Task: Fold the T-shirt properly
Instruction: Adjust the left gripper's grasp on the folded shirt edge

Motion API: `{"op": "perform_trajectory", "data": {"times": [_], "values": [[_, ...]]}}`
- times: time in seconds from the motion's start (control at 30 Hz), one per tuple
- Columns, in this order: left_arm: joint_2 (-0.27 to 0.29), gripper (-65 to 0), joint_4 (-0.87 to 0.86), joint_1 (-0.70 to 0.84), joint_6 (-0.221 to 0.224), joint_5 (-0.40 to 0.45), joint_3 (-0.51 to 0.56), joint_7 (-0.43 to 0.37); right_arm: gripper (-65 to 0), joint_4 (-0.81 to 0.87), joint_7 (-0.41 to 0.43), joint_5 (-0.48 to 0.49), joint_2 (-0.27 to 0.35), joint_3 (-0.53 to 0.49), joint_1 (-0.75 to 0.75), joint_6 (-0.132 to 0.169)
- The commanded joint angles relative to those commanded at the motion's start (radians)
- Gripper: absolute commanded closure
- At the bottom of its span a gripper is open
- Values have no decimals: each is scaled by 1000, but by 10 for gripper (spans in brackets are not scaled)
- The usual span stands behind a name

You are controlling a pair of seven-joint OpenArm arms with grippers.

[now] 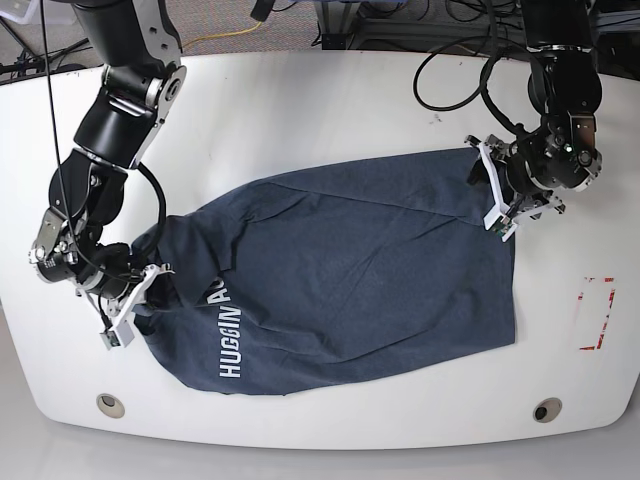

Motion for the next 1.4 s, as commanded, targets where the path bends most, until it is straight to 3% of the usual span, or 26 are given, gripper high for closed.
{"op": "perform_trajectory", "data": {"times": [0.17,0.4,0.5,0.77,1.0,1.17,1.33,1.4], "values": [[25,-335,-6,8,-5,-5,-126,3,0,0,0,0,0,0,-2,0],[107,-490,-6,15,-5,-6,-341,17,0,0,0,0,0,0,-3,0],[140,-503,-25,15,-6,-11,-350,57,0,0,0,0,0,0,-3,0],[152,-500,-176,41,-3,-175,-351,60,0,3,-2,0,0,0,-3,0],[167,-494,-215,48,-3,-189,-350,60,0,5,-3,0,0,2,-3,0],[201,-347,-226,40,-3,-186,-347,60,0,5,-5,0,0,2,-5,0],[221,-115,-293,6,-3,-184,-350,57,0,3,-5,0,-2,3,-5,0],[221,-51,-301,3,-3,-186,-351,48,0,5,-5,0,-2,3,-5,0]]}}
